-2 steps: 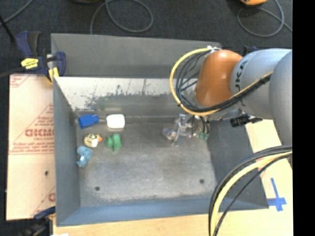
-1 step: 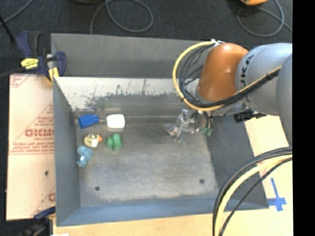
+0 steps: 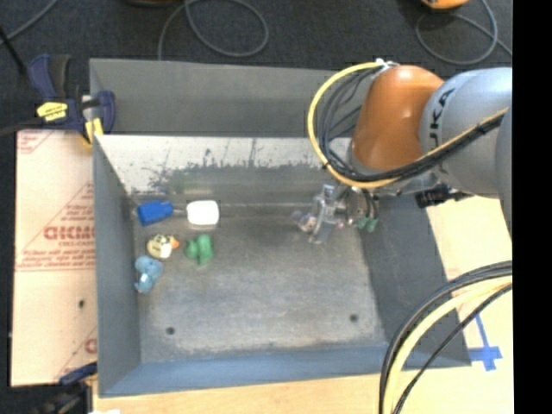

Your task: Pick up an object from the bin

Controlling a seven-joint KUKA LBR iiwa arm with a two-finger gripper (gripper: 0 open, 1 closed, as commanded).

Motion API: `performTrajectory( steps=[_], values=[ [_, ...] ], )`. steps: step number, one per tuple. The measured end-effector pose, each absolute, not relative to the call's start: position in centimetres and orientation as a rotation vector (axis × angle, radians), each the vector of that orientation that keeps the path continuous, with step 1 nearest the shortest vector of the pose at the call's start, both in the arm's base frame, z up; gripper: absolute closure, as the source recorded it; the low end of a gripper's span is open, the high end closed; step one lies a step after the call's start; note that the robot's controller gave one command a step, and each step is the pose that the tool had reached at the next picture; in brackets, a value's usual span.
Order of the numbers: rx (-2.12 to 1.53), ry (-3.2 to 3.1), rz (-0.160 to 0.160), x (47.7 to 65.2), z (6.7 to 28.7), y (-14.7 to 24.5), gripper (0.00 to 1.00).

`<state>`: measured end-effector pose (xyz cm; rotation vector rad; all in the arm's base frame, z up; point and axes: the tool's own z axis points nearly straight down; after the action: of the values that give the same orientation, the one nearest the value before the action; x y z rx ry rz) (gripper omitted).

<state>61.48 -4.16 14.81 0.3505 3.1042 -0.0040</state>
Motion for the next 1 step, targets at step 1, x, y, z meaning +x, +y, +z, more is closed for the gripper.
performTrajectory(
  steps=[1],
  values=[
    [0.349,3.104,-0.004,61.5,16.32,-4.18,1.0]
  ],
)
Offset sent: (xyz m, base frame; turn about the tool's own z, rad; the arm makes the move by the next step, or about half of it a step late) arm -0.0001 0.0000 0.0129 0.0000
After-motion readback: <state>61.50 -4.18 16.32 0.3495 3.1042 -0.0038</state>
